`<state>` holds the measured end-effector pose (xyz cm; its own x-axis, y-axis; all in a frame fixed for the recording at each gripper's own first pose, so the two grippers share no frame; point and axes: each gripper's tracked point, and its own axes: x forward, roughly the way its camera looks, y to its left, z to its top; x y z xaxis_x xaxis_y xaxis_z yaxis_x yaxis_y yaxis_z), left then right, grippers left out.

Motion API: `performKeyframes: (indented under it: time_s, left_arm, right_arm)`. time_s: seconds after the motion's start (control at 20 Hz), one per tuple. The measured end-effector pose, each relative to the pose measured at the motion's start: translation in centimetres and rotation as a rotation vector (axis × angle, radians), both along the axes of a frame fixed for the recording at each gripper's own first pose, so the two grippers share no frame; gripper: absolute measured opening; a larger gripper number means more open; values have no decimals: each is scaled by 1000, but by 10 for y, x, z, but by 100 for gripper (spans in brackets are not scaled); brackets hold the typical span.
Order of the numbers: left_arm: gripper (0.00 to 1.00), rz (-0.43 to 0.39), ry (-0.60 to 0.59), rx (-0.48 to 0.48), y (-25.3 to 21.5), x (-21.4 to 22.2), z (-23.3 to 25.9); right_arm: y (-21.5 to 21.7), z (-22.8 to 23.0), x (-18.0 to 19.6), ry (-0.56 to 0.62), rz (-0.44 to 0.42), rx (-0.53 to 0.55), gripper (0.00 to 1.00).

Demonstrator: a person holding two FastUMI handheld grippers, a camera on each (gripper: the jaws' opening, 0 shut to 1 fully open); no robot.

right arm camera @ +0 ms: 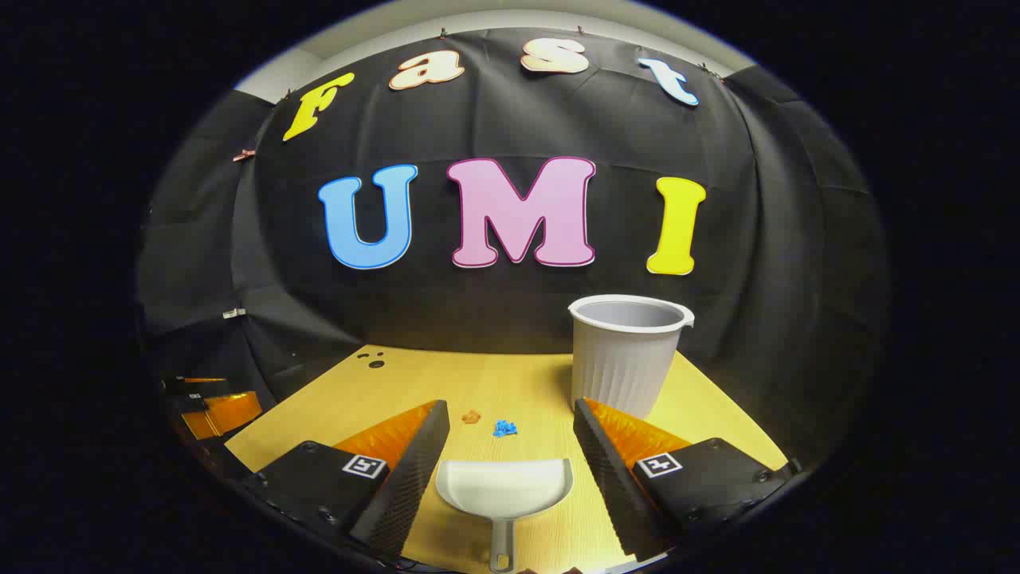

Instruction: Pick up the small broom and dustpan from the desktop, sweep the trash into the dustpan with the broom, and then empty the trash into the garbage bin.

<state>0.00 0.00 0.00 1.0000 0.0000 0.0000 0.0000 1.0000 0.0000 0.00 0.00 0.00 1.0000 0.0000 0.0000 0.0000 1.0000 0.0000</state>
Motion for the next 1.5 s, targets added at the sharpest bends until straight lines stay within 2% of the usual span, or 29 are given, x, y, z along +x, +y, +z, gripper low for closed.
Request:
performKeyframes:
  time_s: [0.2, 0.65, 1.05, 1.4, 1.5]
  left_arm:
    - [98, -45, 32, 8, -6, 3, -9]
    - [98, -12, 85, 42, 10, 13, -28]
    - [99, -44, 260, -48, 18, 34, -75]
    - [99, -53, 464, -25, 24, 70, -124]
    - [95, -77, 517, -29, 22, 81, -136]
  right_arm:
    - [6, -5, -2, 11, 17, -11, 98]
    - [18, -24, 1, 78, 54, -18, 98]
    - [15, -41, 11, 132, 58, -2, 98]
    - [3, -66, 27, 198, 53, 5, 98]
    - [2, -73, 31, 220, 55, 18, 98]
